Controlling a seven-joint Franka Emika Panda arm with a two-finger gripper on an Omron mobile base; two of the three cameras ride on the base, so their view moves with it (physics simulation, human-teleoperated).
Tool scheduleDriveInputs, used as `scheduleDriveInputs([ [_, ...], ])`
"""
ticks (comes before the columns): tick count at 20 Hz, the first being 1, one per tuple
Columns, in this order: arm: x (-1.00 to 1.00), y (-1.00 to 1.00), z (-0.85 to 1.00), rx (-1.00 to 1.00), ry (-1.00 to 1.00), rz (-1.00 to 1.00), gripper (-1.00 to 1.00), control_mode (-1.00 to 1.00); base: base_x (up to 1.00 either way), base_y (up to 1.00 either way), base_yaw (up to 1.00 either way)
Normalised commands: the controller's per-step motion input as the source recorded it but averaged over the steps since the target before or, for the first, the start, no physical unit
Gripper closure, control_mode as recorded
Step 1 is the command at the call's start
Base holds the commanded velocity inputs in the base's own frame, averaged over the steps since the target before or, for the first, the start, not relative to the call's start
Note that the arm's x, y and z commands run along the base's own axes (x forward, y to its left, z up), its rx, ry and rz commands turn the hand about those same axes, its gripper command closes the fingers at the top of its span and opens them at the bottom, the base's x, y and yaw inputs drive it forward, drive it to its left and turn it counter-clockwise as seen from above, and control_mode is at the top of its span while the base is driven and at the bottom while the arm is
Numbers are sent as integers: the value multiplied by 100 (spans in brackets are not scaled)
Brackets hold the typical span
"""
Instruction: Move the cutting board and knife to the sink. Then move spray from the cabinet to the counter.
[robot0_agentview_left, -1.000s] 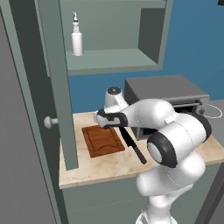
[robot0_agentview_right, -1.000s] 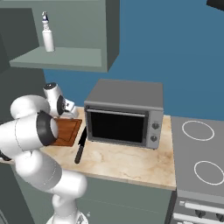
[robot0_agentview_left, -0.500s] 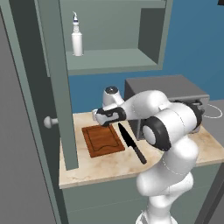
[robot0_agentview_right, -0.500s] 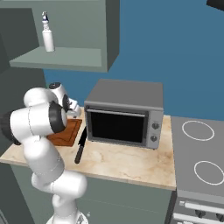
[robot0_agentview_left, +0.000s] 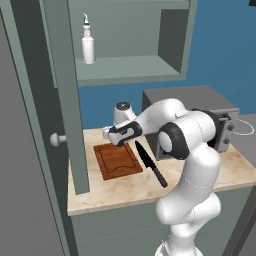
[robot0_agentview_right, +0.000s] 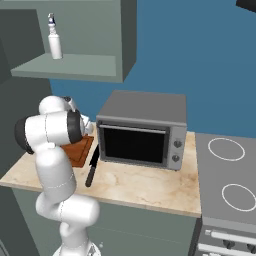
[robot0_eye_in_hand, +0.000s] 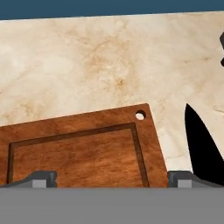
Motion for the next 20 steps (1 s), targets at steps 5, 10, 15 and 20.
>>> scheduleDriveInputs([
  [5,26,9,-22,0,-6,0,-100,-100,0,0,0],
  [10,30,2,-10,0,-2,3,-100,-100,0,0,0],
  [15,24,1,-13,0,0,3,-100,-100,0,0,0],
  [20,20,0,-11,0,0,6,-100,-100,0,0,0],
])
